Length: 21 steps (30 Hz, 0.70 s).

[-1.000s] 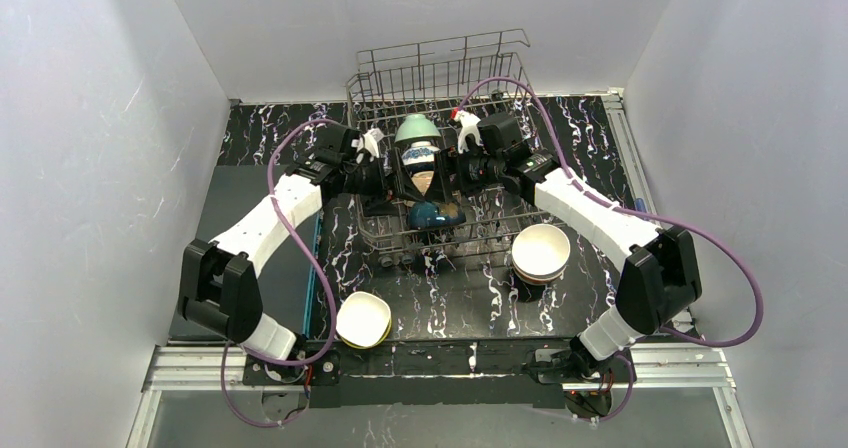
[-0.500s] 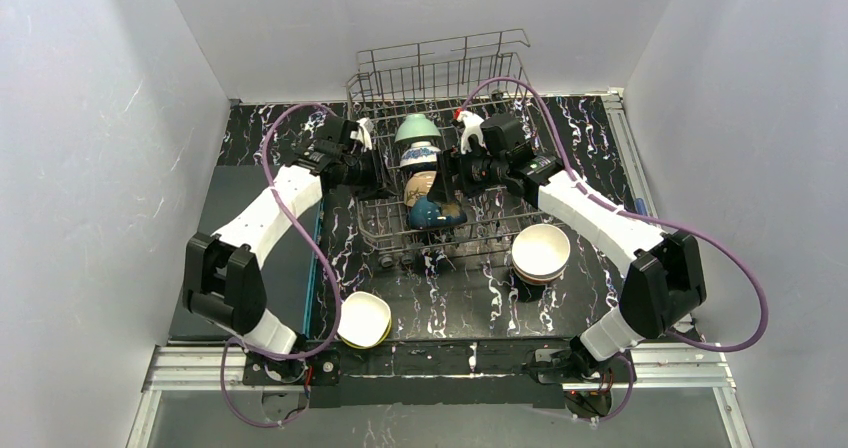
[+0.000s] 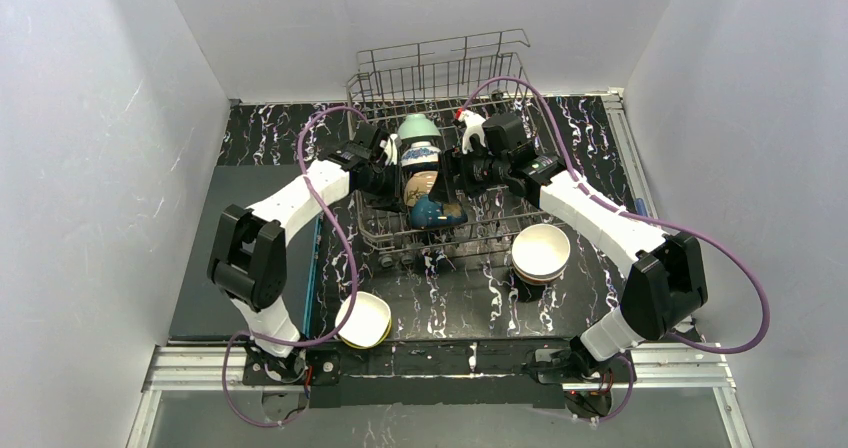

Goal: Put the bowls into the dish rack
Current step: Adjust the bowl in the dish rack.

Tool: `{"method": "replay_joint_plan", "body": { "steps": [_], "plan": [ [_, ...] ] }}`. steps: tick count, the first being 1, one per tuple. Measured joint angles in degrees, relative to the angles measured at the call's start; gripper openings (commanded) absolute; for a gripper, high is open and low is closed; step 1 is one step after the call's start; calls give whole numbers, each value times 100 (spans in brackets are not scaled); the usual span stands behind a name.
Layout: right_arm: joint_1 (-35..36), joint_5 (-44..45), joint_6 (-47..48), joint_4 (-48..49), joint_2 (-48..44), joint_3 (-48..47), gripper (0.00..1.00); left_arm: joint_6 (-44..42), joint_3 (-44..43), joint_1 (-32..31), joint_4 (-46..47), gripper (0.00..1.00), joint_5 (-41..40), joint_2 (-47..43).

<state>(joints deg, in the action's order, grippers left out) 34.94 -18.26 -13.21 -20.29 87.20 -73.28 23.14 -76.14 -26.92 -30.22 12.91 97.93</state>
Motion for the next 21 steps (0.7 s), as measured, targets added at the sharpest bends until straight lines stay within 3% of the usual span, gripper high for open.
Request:
{"method": "replay_joint_plan", "body": {
  "steps": [15, 21],
  "plan": [
    [-7, -181, 74, -13, 17, 4, 83, 531, 144, -98, 470, 17, 190, 236],
    [-11, -188, 74, -13, 31, 4, 83, 667, 153, -98, 494, 10, 9, 254]
  ]
}}
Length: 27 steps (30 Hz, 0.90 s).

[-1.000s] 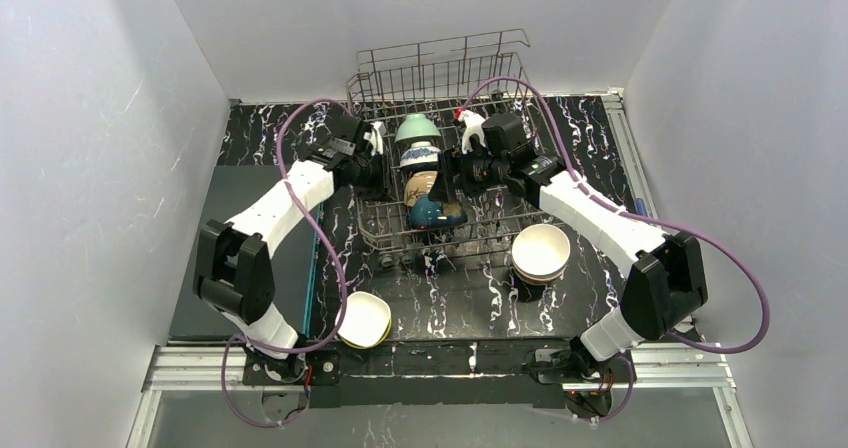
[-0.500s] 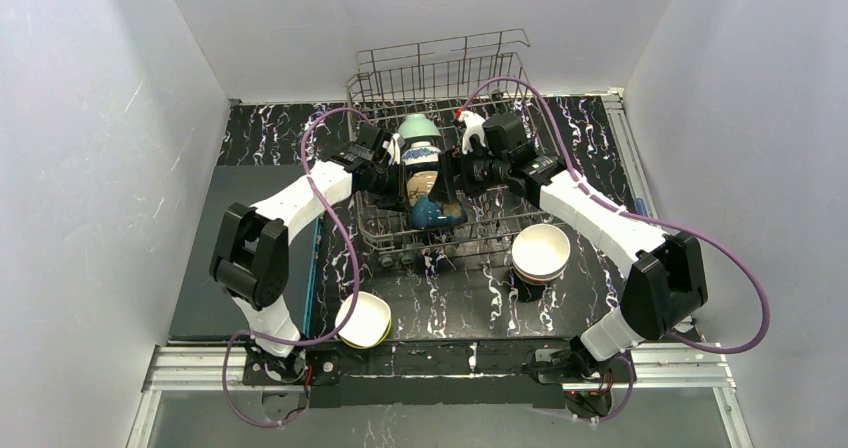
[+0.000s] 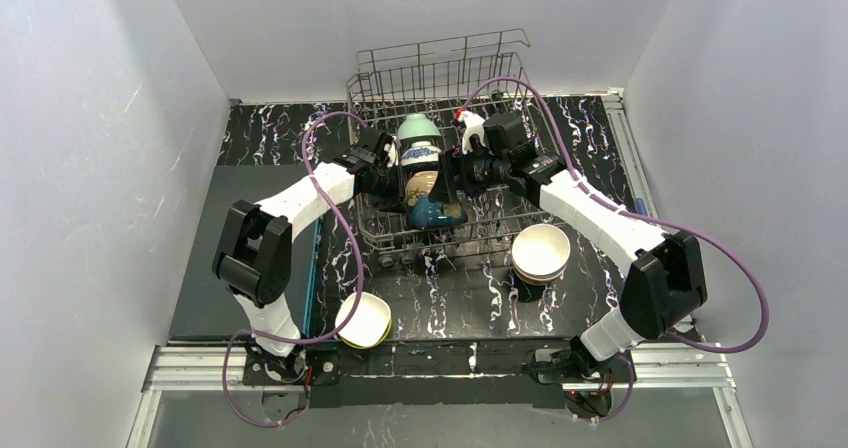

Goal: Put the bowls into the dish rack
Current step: Adjust the bowl in the dish rack.

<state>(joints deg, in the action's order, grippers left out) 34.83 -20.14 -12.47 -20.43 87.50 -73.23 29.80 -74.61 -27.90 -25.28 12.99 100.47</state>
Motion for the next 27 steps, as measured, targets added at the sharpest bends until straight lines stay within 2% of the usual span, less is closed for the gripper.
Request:
{"method": "replay_joint_plan", "body": {
  "steps": [8, 19, 23, 27],
  "plan": [
    [0, -17, 2, 0, 26, 0, 83, 173, 15, 35, 304, 4, -450, 0],
    [0, -37, 4, 9, 72, -4, 83, 540, 15, 197, 1491, 2, -374, 50],
    [0, -44, 4, 9, 90, -11, 83, 557, 15, 186, 1690, 7, -337, 46],
    [26, -4, 9, -17, 136, -59, 83, 511, 52, 173, 1681, 21, -339, -46]
  ]
}}
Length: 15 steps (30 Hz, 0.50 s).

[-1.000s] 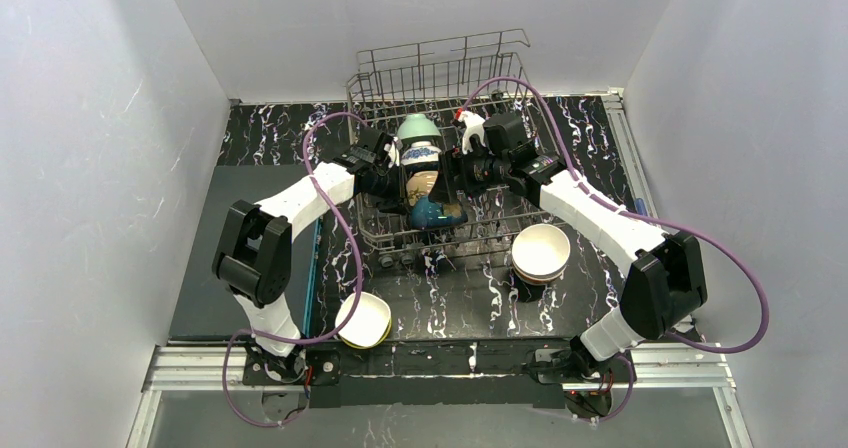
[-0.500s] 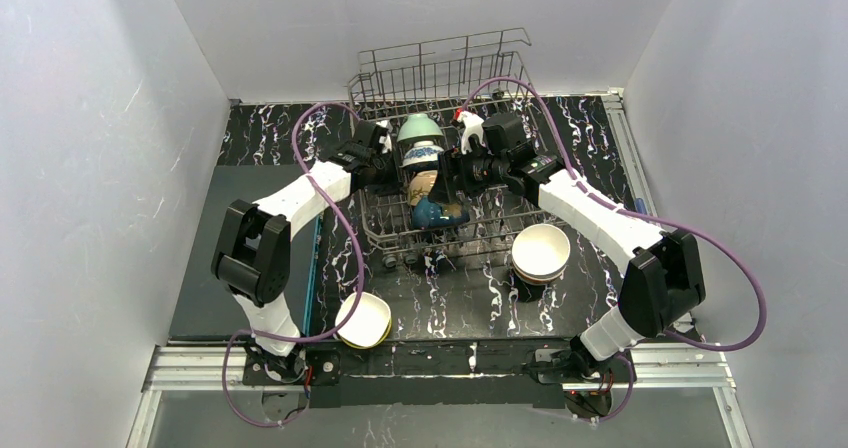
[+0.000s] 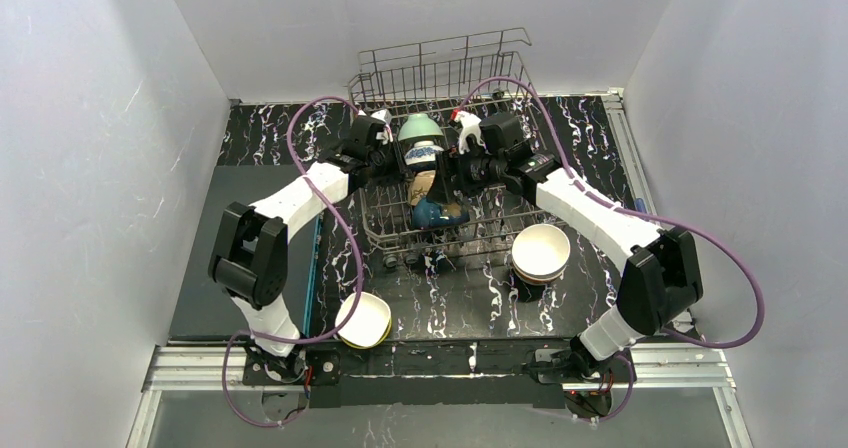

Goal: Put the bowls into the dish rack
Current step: Adjust the bowl in the dish rack.

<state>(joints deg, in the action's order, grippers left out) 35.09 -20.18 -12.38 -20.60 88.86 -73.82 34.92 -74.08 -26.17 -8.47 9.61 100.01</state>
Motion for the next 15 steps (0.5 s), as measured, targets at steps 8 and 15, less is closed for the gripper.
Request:
{"method": "replay_joint_plan", "body": {
  "steps": [8, 15],
  "plan": [
    [310, 557, 44, -87, 166, -221, 79, -103, 289, -142, -234, 41, 339, -748],
    [474, 831, 48, -42, 304, -293, 69, -105, 612, -151, -293, 49, 612, -1482]
  ]
}}
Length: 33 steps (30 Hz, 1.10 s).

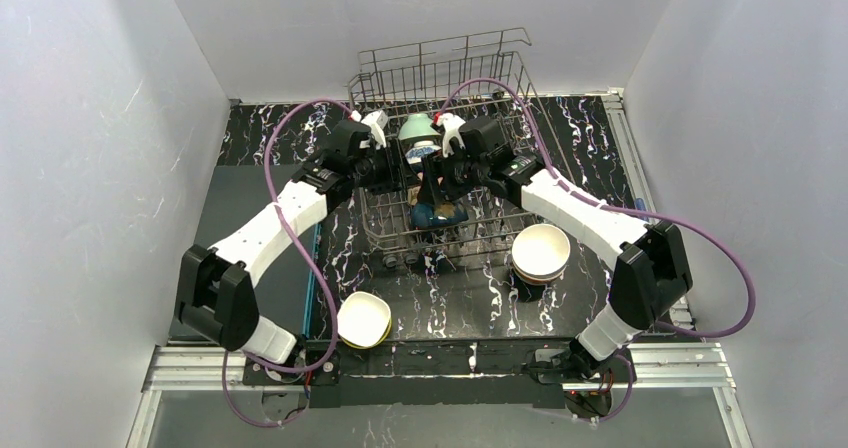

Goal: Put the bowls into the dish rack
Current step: Adjust the bowl in the dish rack.

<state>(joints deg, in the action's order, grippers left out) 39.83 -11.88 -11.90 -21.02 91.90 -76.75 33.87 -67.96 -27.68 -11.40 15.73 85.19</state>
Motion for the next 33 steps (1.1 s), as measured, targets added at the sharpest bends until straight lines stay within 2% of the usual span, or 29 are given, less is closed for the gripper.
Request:
{"method": "replay_joint_plan", "body": {
  "steps": [6, 13, 22, 29, 33],
  "plan": [
    [4, 26, -9, 120, -85, 120, 76, -31, 146, 9, -170, 60, 107, -343],
    [-70, 26, -52, 55, -153, 157, 98, 2, 245, 37, -282, 65, 284, -474],
    [-424, -361, -264, 103, -590, 588, 99, 304, 557, 9, -125, 71, 909, -518],
    [-820, -1008, -420, 87, -855, 922, 99, 411, 664, -72, -33, 71, 1287, -518],
    [-876, -1167, -385, 173, -905, 1016, 95, 433, 664, -105, 109, 71, 1440, -516]
  ]
}}
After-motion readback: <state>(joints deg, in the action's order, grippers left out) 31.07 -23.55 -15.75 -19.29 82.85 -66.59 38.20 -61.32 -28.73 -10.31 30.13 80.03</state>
